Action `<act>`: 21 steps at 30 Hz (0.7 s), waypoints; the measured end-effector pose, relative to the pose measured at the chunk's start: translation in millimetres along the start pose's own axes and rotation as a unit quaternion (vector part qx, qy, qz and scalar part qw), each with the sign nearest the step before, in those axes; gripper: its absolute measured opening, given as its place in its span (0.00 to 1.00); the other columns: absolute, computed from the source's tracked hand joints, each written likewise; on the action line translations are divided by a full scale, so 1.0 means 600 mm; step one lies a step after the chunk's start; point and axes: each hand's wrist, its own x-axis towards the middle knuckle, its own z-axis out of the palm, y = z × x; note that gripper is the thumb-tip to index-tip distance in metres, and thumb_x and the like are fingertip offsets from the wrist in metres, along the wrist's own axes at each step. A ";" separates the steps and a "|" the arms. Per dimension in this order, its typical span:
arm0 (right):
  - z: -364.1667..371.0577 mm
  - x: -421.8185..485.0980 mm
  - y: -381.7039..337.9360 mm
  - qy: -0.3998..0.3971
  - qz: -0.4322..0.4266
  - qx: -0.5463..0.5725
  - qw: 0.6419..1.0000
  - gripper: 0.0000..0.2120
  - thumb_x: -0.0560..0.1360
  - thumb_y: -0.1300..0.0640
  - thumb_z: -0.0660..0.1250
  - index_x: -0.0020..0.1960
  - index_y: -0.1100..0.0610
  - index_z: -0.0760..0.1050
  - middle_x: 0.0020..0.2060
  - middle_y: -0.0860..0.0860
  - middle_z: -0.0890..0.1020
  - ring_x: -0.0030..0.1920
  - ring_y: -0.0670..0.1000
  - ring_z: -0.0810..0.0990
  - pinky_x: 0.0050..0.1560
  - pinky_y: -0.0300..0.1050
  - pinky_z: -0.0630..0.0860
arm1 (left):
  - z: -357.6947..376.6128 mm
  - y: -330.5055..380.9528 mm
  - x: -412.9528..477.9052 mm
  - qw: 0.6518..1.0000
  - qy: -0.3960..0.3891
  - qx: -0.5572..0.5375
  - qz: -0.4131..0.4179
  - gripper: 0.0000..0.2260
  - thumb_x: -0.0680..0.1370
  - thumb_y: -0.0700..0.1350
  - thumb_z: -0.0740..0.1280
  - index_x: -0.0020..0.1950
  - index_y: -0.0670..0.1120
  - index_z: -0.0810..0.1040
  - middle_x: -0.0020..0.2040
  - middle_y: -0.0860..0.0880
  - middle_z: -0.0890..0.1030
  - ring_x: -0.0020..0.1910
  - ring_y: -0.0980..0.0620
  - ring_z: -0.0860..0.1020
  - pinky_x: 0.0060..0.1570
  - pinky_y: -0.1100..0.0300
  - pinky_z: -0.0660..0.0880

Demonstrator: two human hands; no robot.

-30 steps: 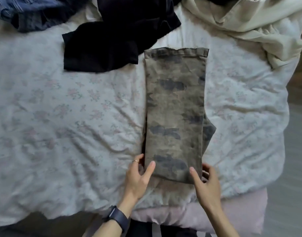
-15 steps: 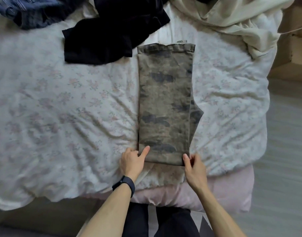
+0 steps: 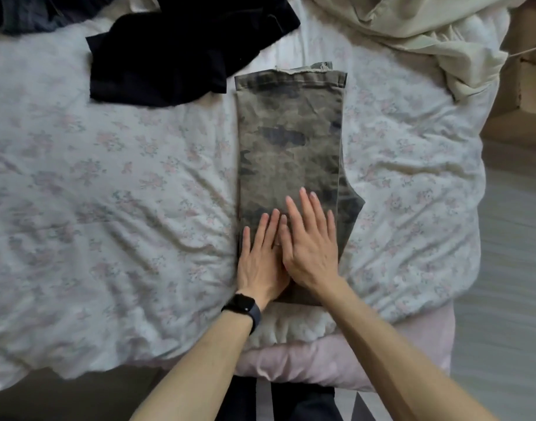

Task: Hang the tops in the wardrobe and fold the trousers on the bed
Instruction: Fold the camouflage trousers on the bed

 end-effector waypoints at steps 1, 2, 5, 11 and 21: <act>0.013 0.024 0.027 -0.035 -0.011 -0.055 0.998 0.28 0.84 0.43 0.50 0.82 0.47 0.52 0.82 0.50 0.49 0.82 0.50 0.44 0.80 0.59 0.43 | 0.014 -0.016 0.015 1.000 -0.010 0.001 0.014 0.34 0.80 0.58 0.55 0.83 0.49 0.47 0.83 0.51 0.47 0.82 0.52 0.45 0.78 0.45 0.45; 0.021 0.042 0.059 -0.051 -0.018 -0.105 0.993 0.28 0.84 0.41 0.48 0.82 0.45 0.50 0.82 0.49 0.46 0.81 0.49 0.42 0.79 0.60 0.40 | 0.019 -0.038 0.023 0.999 -0.017 0.003 0.032 0.33 0.81 0.59 0.54 0.83 0.51 0.48 0.83 0.53 0.47 0.81 0.53 0.45 0.78 0.45 0.45; 0.020 0.064 0.137 -0.077 0.049 -0.171 0.981 0.28 0.84 0.38 0.44 0.82 0.42 0.44 0.82 0.47 0.41 0.81 0.48 0.37 0.78 0.62 0.34 | 0.021 -0.104 0.035 0.995 -0.030 0.053 0.084 0.30 0.83 0.61 0.51 0.83 0.54 0.49 0.83 0.56 0.48 0.81 0.56 0.47 0.76 0.37 0.47; -0.012 -0.043 0.094 -0.013 0.081 -0.095 0.992 0.37 0.81 0.41 0.56 0.83 0.55 0.47 0.82 0.56 0.43 0.81 0.55 0.40 0.78 0.65 0.42 | -0.022 -0.105 -0.030 0.990 -0.020 0.047 0.132 0.34 0.82 0.62 0.52 0.83 0.47 0.50 0.83 0.43 0.47 0.82 0.43 0.45 0.77 0.39 0.42; 0.032 -0.154 0.060 -0.108 -0.034 -0.151 0.982 0.46 0.66 0.68 0.63 0.82 0.55 0.53 0.81 0.57 0.52 0.81 0.57 0.49 0.75 0.67 0.58 | -0.013 -0.059 -0.057 0.972 -0.138 0.142 0.131 0.41 0.78 0.41 0.60 0.81 0.46 0.33 0.79 0.36 0.34 0.79 0.32 0.38 0.78 0.37 0.44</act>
